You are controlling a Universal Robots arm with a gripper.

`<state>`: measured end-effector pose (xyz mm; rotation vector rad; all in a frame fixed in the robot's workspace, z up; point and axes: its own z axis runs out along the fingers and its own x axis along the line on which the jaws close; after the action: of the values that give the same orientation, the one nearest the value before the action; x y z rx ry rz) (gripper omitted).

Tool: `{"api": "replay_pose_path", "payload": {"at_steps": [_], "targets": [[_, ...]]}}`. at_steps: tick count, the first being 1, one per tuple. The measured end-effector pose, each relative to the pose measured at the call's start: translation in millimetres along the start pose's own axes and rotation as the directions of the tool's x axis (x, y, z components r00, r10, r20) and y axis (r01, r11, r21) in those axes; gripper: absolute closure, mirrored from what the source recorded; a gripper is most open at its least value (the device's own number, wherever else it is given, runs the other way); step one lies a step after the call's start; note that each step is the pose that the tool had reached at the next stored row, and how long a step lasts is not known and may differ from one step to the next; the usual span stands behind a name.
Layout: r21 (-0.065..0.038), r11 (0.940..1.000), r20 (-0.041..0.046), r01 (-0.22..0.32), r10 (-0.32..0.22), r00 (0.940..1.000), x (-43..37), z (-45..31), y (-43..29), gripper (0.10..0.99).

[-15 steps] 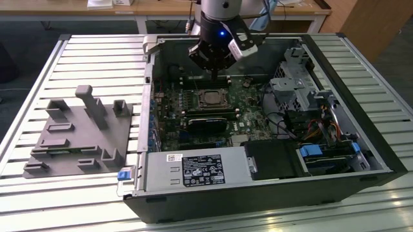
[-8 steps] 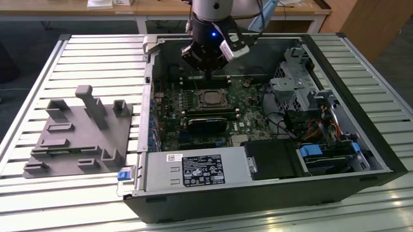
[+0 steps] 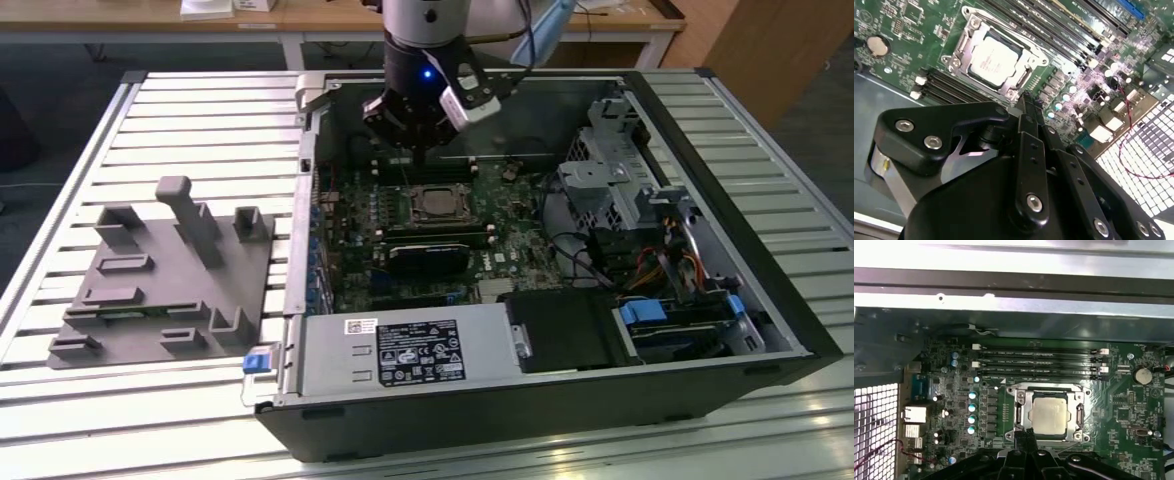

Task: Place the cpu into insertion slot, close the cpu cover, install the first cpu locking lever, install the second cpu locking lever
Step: 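Install the first cpu locking lever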

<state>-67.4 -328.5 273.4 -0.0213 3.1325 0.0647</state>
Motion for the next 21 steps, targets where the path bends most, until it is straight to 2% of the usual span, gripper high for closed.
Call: {"api": "replay_pose_path", "payload": {"at_steps": [10,21], "targets": [[0.0,1.0,0.004,0.0,0.0,1.0,17.3,5.8,3.3,0.98],[-0.001,1.0,0.0059,0.001,-0.001,1.0,26.0,12.7,13.3,0.98]]}}
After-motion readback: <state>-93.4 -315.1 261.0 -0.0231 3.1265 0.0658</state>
